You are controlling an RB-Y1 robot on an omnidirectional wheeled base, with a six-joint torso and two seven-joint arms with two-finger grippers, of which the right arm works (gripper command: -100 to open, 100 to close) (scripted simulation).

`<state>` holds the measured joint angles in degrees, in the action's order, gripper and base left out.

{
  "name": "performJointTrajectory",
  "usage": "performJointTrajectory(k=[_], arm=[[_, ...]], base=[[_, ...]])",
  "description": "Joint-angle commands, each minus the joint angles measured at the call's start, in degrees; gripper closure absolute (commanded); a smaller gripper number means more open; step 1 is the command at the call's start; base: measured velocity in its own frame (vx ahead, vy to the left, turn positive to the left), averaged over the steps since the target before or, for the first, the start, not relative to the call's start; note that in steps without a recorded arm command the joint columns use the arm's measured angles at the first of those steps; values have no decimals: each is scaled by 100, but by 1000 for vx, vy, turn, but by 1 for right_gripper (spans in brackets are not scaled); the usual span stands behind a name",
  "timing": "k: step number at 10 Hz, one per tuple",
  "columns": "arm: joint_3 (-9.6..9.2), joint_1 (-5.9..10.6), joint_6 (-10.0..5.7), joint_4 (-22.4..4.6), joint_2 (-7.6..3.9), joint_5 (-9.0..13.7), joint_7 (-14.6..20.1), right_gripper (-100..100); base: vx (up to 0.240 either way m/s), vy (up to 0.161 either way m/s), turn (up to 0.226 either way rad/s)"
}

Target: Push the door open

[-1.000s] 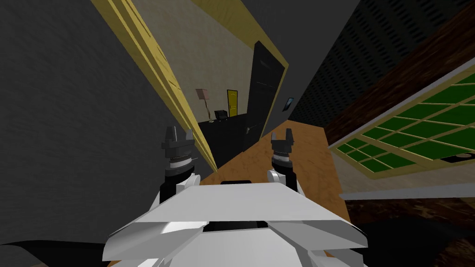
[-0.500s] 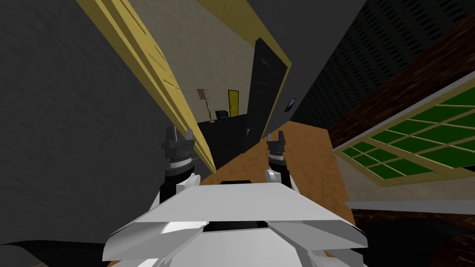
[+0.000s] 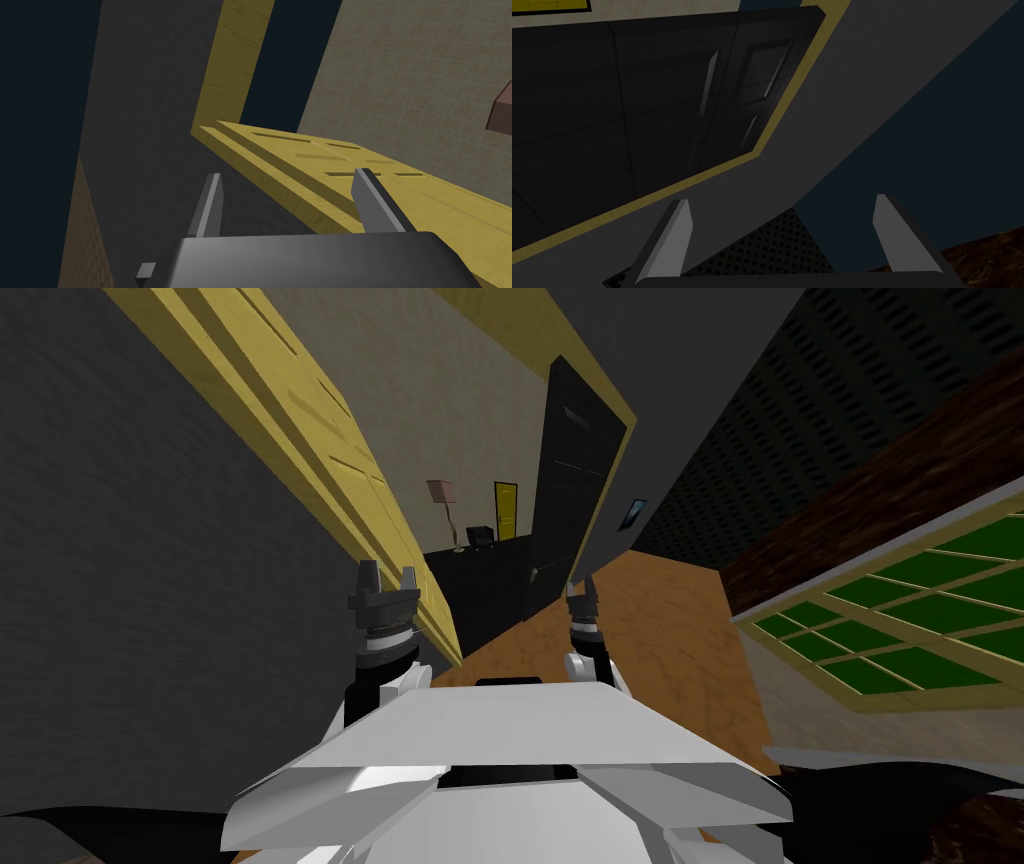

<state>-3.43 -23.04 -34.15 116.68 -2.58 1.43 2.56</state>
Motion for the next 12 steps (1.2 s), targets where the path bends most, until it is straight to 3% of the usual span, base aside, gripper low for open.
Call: performJointTrajectory(k=[1,5,6,11,12], arm=[[-27,100,-57,-286,-40,-5,6,-100],[-111,293,-122,-808,-83,-31,-9,-100],[-111,293,-122,-825,-83,-31,-9,-100],[-256,630,-235,-1712,-131,-76,-36,-100],[-256,630,-235,-1750,-131,-76,-36,-100]], base=[[92,-91,54],[61,-68,49],[57,-58,19],[80,-96,60],[49,-85,31]])
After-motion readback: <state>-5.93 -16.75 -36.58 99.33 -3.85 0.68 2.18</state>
